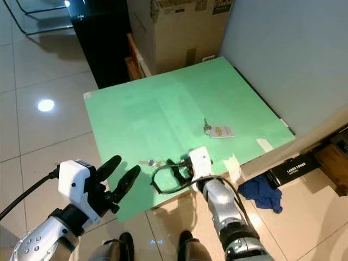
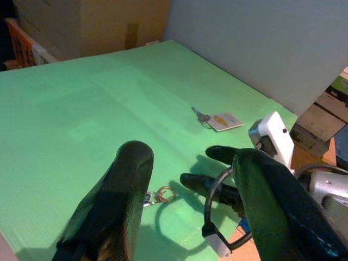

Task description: Hang keys on a hook

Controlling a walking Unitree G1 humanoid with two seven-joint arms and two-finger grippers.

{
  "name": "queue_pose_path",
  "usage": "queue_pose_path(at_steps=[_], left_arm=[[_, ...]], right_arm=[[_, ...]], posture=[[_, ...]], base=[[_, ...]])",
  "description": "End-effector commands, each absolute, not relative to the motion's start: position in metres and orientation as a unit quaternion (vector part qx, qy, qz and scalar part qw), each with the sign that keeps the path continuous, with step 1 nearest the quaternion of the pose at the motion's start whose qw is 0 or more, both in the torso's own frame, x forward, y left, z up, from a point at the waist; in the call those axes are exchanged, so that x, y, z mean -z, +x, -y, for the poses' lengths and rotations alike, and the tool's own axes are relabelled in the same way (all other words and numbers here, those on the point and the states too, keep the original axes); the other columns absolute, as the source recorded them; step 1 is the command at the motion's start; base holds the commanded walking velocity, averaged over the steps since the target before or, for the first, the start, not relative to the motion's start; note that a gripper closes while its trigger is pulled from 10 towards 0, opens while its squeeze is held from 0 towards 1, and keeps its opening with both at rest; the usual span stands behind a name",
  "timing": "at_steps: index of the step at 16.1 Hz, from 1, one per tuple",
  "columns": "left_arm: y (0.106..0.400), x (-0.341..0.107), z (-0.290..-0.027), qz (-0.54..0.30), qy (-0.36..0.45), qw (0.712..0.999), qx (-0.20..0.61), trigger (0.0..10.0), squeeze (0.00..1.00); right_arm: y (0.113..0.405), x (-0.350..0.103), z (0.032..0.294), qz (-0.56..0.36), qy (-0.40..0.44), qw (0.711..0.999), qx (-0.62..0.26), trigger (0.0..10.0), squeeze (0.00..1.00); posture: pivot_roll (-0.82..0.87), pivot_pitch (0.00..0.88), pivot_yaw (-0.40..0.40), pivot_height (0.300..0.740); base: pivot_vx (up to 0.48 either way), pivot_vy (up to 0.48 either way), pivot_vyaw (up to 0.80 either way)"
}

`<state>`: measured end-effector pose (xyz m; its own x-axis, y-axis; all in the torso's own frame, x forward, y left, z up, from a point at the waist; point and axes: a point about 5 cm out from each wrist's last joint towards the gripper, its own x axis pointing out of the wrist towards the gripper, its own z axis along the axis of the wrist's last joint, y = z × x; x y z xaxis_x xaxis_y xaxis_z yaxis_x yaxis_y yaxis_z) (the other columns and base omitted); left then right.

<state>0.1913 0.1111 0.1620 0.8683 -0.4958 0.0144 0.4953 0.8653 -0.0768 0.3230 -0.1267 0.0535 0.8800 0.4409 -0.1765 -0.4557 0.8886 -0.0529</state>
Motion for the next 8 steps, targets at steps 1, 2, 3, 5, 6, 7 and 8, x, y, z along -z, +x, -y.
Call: queue_pose_path(at_steps=[1, 2, 3, 5, 6, 7, 8], left_arm=[[0.1898, -0.1561, -0.1101, -0.017, -0.043, 0.964, 0.261, 10.0, 0.00], [0.1899, -0.1562, -0.1101, -0.016, -0.043, 0.965, 0.260, 10.0, 0.00], [0.1899, -0.1561, -0.1100, -0.017, -0.043, 0.965, 0.259, 10.0, 0.00], [0.1898, -0.1557, -0.1097, -0.018, -0.044, 0.964, 0.260, 10.0, 0.00], [0.1893, -0.1558, -0.1099, -0.018, -0.044, 0.964, 0.260, 10.0, 0.00], [0.1894, -0.1555, -0.1099, -0.019, -0.045, 0.964, 0.261, 10.0, 0.00], [0.1893, -0.1554, -0.1099, -0.020, -0.044, 0.964, 0.261, 10.0, 0.00]], right_arm=[[0.3197, -0.0458, 0.1312, -0.096, -0.050, 0.968, -0.224, 7.1, 0.00], [0.3208, -0.0462, 0.1329, -0.096, -0.052, 0.969, -0.220, 4.7, 0.00], [0.3212, -0.0460, 0.1331, -0.096, -0.055, 0.969, -0.219, 4.9, 0.00], [0.3230, -0.0471, 0.1310, -0.096, -0.057, 0.969, -0.223, 10.0, 0.00], [0.3249, -0.0492, 0.1292, -0.093, -0.054, 0.968, -0.225, 10.0, 0.00], [0.3274, -0.0519, 0.1277, -0.089, -0.051, 0.968, -0.228, 10.0, 0.00], [0.3286, -0.0531, 0.1270, -0.088, -0.050, 0.968, -0.229, 10.0, 0.00]], posture=[[0.11, 0.322, -0.028, 0.740], [0.11, 0.324, -0.028, 0.740], [0.11, 0.324, -0.028, 0.740], [0.11, 0.332, -0.024, 0.740], [0.11, 0.335, -0.022, 0.740], [0.11, 0.335, -0.022, 0.740], [0.11, 0.337, -0.019, 0.740]], base=[[0.000, 0.000, 0.00], [0.000, 0.000, 0.00], [0.000, 0.000, 0.00], [0.000, 0.000, 0.00], [0.000, 0.000, 0.00], [0.000, 0.000, 0.00], [0.000, 0.000, 0.00]])
